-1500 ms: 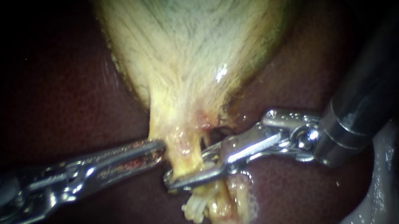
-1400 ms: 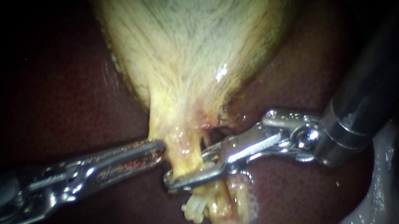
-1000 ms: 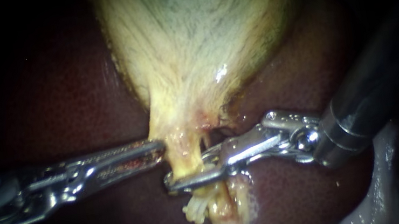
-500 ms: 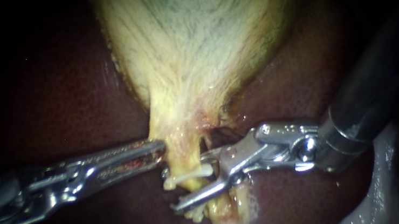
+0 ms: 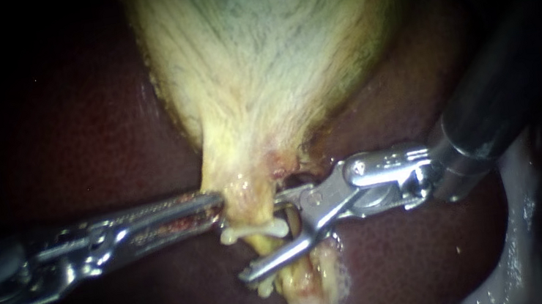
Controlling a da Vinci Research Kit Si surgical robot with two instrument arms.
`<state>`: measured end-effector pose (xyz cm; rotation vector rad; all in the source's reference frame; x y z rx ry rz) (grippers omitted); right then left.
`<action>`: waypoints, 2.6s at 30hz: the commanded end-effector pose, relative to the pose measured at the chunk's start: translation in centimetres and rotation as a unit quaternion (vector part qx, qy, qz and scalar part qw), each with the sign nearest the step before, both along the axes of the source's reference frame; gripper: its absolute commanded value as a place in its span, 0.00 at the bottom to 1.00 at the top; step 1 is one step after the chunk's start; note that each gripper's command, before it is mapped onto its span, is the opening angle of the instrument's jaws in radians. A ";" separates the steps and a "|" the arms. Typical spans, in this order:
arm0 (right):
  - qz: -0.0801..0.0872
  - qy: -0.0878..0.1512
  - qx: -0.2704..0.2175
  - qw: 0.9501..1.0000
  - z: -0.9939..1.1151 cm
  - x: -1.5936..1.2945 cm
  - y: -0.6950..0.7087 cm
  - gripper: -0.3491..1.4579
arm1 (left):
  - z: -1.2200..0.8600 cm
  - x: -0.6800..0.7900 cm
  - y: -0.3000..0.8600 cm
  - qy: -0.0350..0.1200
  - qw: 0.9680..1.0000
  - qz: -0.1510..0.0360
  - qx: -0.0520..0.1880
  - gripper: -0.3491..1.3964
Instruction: Going back third clip left tube
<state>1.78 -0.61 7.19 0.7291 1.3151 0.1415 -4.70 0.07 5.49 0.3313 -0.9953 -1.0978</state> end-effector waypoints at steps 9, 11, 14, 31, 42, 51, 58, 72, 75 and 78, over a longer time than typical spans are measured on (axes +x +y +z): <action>0.001 0.000 -0.003 1.000 0.00 0.07 -0.01 0.52 | 0.00 0.00 0.00 0.000 1.000 0.000 0.000 0.00; 0.001 0.000 -0.003 1.000 0.00 0.12 -0.03 0.52 | 0.00 0.00 0.00 0.000 1.000 0.000 0.000 0.00; 0.003 0.002 -0.004 1.000 -0.01 0.20 -0.11 0.52 | 0.00 -0.01 0.00 0.000 1.000 0.000 0.000 0.00; 0.019 -0.006 -0.005 1.000 0.03 -0.17 0.08 0.52 | 0.01 0.00 0.00 0.000 1.000 0.000 0.000 0.00; 0.027 -0.009 -0.008 1.000 -0.04 -0.61 0.10 0.52 | 0.03 0.01 0.01 0.000 1.000 0.001 0.000 0.00; 0.034 -0.008 -0.026 0.999 -0.21 -1.08 0.10 0.52 | 0.08 0.02 0.02 -0.001 1.000 0.000 0.002 0.00; 0.052 -0.013 -0.056 0.997 -0.42 -1.42 0.23 0.52 | 0.10 0.00 0.01 -0.001 1.000 -0.001 0.001 0.00; 0.048 -0.009 -0.062 0.997 -0.61 -1.65 0.20 0.52 | 0.25 -0.06 0.06 0.000 1.000 -0.001 0.000 0.00; 0.048 -0.009 -0.062 0.997 -0.61 -1.67 0.20 0.52 | 0.34 -0.11 0.05 0.000 1.000 -0.003 -0.002 0.00; 0.048 -0.009 -0.062 0.997 -0.61 -1.68 0.20 0.52 | 0.42 -0.21 0.03 0.003 1.000 -0.002 -0.003 0.00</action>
